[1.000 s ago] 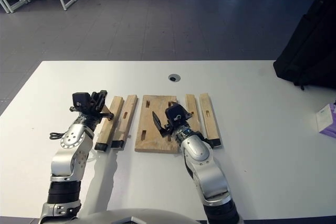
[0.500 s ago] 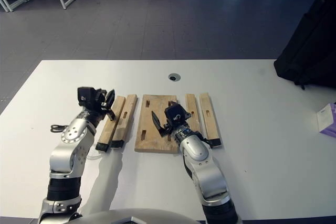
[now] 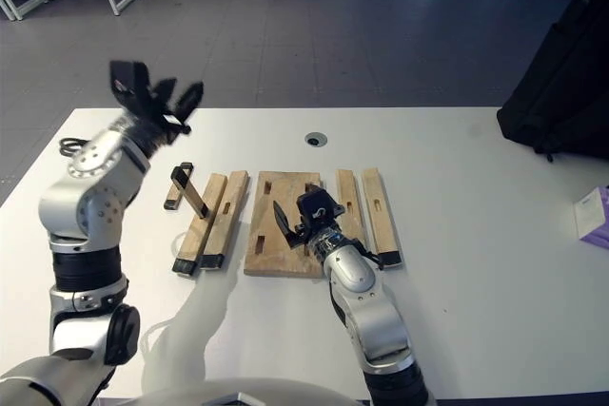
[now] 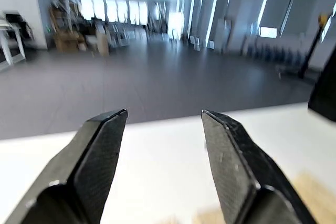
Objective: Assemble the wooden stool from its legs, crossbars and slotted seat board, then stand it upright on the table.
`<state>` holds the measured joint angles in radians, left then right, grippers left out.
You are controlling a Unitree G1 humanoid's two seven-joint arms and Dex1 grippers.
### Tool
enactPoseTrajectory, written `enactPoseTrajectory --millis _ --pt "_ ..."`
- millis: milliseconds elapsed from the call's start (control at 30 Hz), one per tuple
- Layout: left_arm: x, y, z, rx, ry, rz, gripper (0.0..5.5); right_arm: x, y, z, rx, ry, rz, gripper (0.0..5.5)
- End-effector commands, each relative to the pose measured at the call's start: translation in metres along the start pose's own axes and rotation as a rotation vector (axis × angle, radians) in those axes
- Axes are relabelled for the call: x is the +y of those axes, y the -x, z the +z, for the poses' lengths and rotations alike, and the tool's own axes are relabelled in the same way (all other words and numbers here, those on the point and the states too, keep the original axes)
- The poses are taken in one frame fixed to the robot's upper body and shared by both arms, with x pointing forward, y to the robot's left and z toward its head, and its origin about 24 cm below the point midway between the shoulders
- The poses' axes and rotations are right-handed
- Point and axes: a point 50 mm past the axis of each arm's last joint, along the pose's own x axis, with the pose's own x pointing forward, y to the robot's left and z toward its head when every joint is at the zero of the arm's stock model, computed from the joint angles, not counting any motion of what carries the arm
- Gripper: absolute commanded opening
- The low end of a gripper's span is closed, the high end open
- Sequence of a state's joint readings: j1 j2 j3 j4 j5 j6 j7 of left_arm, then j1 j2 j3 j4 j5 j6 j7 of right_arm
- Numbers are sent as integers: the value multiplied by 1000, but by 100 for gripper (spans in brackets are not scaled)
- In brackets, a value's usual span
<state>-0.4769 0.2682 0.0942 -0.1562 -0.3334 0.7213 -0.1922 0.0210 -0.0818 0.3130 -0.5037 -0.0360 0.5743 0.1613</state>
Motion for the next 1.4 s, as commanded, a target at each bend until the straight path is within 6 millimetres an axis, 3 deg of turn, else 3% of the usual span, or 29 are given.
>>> enactPoseTrajectory --millis 33,100,133,300,367,467,567,667,833,1033,1167,1267,1400 --pt "8 10 -61 186 49 49 262 -1 -2 1 5 -23 -15 392" --pt "14 11 -63 173 72 80 262 -4 -2 1 4 -24 -28 392" --pt "14 9 -53 132 85 72 262 -4 -2 1 4 -25 -34 392" --pt "-16 3 49 -247 195 -111 262 -5 -1 -1 15 -26 -36 392" --pt "-15 13 65 -283 195 -89 262 -4 -1 -1 17 -25 -32 392" --pt "-3 45 22 -124 158 49 262 -4 1 -2 22 -30 -47 392" --pt "-9 87 -35 91 135 110 320 -5 6 -5 33 -40 -65 392" --pt "-12 116 -72 256 123 156 376 -3 10 -7 46 -45 -61 392" --pt "-1 126 -96 382 68 236 382 -2 11 -8 53 -39 -42 392" --pt "11 129 -134 536 183 283 382 -4 8 -6 43 -29 -42 392" --pt "14 117 -140 528 171 245 310 -6 5 -3 37 -24 -39 392" --pt "9 109 -136 503 63 160 257 -8 5 -3 37 -28 -47 392" --pt "9 113 -144 526 -56 152 193 -25 1 10 0 -160 -133 392"
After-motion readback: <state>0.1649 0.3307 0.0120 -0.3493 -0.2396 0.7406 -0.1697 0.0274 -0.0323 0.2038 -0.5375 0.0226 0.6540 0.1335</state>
